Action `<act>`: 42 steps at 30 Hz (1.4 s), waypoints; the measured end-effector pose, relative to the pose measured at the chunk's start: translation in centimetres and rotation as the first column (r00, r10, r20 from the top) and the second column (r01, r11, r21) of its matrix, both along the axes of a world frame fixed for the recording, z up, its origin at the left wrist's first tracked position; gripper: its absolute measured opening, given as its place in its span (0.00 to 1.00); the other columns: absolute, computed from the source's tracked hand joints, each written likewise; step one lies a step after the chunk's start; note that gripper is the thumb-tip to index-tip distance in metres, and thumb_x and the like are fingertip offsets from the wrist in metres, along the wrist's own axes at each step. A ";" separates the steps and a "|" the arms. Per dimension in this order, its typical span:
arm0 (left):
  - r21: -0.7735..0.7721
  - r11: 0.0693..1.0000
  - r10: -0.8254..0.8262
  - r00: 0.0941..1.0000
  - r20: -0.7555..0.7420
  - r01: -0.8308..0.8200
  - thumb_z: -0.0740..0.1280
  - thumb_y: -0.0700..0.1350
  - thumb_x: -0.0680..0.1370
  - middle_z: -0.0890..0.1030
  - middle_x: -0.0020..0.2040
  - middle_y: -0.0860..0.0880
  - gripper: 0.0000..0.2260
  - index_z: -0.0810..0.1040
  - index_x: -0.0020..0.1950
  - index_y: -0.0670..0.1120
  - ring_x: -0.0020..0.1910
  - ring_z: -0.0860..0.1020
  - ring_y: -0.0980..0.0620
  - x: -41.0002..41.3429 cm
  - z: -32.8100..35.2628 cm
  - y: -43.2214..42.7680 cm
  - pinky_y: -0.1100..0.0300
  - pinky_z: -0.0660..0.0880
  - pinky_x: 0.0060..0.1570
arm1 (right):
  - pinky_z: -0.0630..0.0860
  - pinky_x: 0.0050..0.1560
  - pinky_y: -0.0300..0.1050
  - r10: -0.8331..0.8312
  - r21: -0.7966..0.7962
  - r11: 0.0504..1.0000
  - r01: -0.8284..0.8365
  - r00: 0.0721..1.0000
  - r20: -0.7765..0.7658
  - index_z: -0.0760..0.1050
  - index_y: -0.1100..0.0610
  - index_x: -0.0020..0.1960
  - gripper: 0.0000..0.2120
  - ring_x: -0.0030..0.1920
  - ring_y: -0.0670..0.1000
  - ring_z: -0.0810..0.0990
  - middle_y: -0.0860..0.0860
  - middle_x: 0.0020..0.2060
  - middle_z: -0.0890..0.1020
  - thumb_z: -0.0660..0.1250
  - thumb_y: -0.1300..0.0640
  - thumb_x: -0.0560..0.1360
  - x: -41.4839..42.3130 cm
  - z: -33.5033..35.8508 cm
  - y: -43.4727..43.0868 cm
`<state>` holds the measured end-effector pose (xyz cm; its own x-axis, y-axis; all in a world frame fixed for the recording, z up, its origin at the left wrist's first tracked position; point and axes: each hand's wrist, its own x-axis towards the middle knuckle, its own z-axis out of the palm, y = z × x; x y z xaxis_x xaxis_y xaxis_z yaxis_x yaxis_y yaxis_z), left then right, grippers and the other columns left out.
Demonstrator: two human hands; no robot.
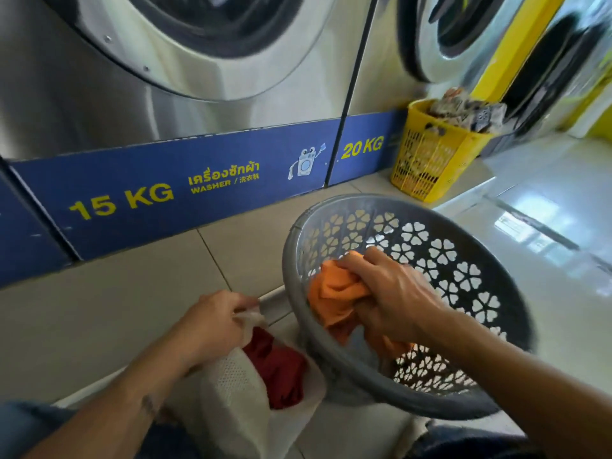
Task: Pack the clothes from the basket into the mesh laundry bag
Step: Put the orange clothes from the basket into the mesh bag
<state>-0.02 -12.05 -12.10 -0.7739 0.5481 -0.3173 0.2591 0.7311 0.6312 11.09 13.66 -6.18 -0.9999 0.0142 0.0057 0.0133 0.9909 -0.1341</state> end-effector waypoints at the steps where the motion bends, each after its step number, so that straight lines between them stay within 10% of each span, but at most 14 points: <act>1: 0.033 0.999 0.019 1.000 0.004 -0.019 0.67 0.48 0.76 0.82 0.53 0.59 0.13 0.82 0.59 0.58 0.53 0.79 0.59 0.5 0.3 -0.3 0.66 0.73 0.49 | 0.71 0.37 0.48 0.001 0.025 1.000 0.001 0.997 -0.081 0.64 0.40 0.70 0.28 0.42 0.56 0.79 0.46 0.52 0.72 0.69 0.48 0.72 0.6 1.3 -0.8; 6: 0.068 0.996 0.057 0.998 -0.013 -0.056 0.66 0.42 0.76 0.83 0.54 0.57 0.14 0.83 0.59 0.55 0.53 0.79 0.58 1.9 0.7 -1.9 0.68 0.71 0.48 | 0.71 0.29 0.47 -0.069 -0.076 0.996 0.042 0.916 -0.395 0.69 0.41 0.66 0.28 0.36 0.61 0.80 0.49 0.50 0.73 0.65 0.47 0.66 3.5 4.6 -6.0; 11: 0.113 0.984 0.131 0.991 0.032 -0.134 0.68 0.43 0.77 0.84 0.53 0.57 0.12 0.83 0.57 0.54 0.46 0.78 0.63 2.6 1.2 -3.7 0.71 0.71 0.39 | 0.81 0.44 0.55 0.220 -0.132 0.964 -0.232 0.970 -0.102 0.58 0.33 0.74 0.37 0.60 0.54 0.78 0.42 0.67 0.69 0.67 0.50 0.70 4.7 2.2 -9.6; 16: 0.141 0.973 0.182 0.983 0.031 -0.184 0.69 0.46 0.77 0.81 0.56 0.53 0.15 0.80 0.64 0.51 0.51 0.75 0.58 2.8 1.1 -4.5 0.69 0.67 0.42 | 0.72 0.67 0.57 0.009 -0.264 0.961 -0.077 0.969 -0.248 0.63 0.35 0.74 0.37 0.66 0.52 0.69 0.45 0.68 0.72 0.70 0.47 0.67 3.7 1.8 -6.8; 19: 0.139 0.976 0.164 0.986 0.040 -0.168 0.67 0.44 0.78 0.79 0.53 0.56 0.15 0.79 0.65 0.51 0.51 0.75 0.60 2.9 0.8 -4.6 0.69 0.67 0.42 | 0.67 0.71 0.62 -0.064 -0.320 0.945 0.064 0.998 0.010 0.53 0.28 0.76 0.44 0.74 0.59 0.62 0.50 0.76 0.61 0.69 0.36 0.64 2.6 0.0 -5.5; 29: 0.123 0.980 0.153 0.988 0.015 -0.154 0.68 0.45 0.79 0.80 0.62 0.53 0.17 0.77 0.67 0.52 0.52 0.74 0.59 2.0 -0.3 -4.1 0.71 0.67 0.40 | 0.79 0.43 0.48 -0.061 -0.251 0.967 0.043 0.996 -0.066 0.74 0.39 0.62 0.24 0.44 0.48 0.79 0.43 0.46 0.77 0.67 0.46 0.67 2.2 -0.7 -6.5; 33: 0.126 0.957 0.267 0.963 -0.026 -0.262 0.68 0.41 0.78 0.80 0.64 0.51 0.18 0.78 0.67 0.53 0.54 0.74 0.56 2.0 -0.7 -4.7 0.63 0.70 0.48 | 0.72 0.30 0.44 0.033 0.037 0.999 -0.028 0.986 -0.165 0.74 0.44 0.61 0.22 0.39 0.49 0.74 0.46 0.43 0.72 0.64 0.47 0.67 2.9 1.8 -8.9; 38: 0.158 0.953 0.262 0.965 -0.009 -0.258 0.66 0.42 0.78 0.84 0.52 0.54 0.10 0.84 0.51 0.54 0.49 0.79 0.55 2.3 -0.9 -5.9 0.64 0.71 0.40 | 0.67 0.28 0.43 0.112 0.038 0.993 -0.108 0.857 -0.503 0.80 0.50 0.55 0.22 0.38 0.54 0.75 0.51 0.42 0.73 0.61 0.40 0.69 3.3 4.5 -15.0; 40: 0.170 0.940 0.296 0.955 0.021 -0.296 0.66 0.42 0.78 0.83 0.42 0.54 0.11 0.82 0.40 0.54 0.45 0.81 0.52 2.3 -0.8 -6.9 0.61 0.72 0.40 | 0.64 0.29 0.43 0.170 0.102 0.985 -0.138 0.864 -0.473 0.79 0.50 0.54 0.21 0.39 0.55 0.75 0.52 0.43 0.74 0.60 0.39 0.71 2.6 3.3 -17.1; 42: 0.197 0.917 0.340 0.938 0.070 -0.347 0.68 0.44 0.76 0.84 0.48 0.54 0.07 0.85 0.50 0.51 0.52 0.81 0.51 2.1 -0.8 -7.9 0.59 0.75 0.48 | 0.63 0.28 0.44 0.174 0.143 0.981 -0.128 0.912 -0.373 0.75 0.49 0.55 0.18 0.39 0.54 0.76 0.52 0.45 0.74 0.63 0.41 0.70 1.8 -0.2 -18.5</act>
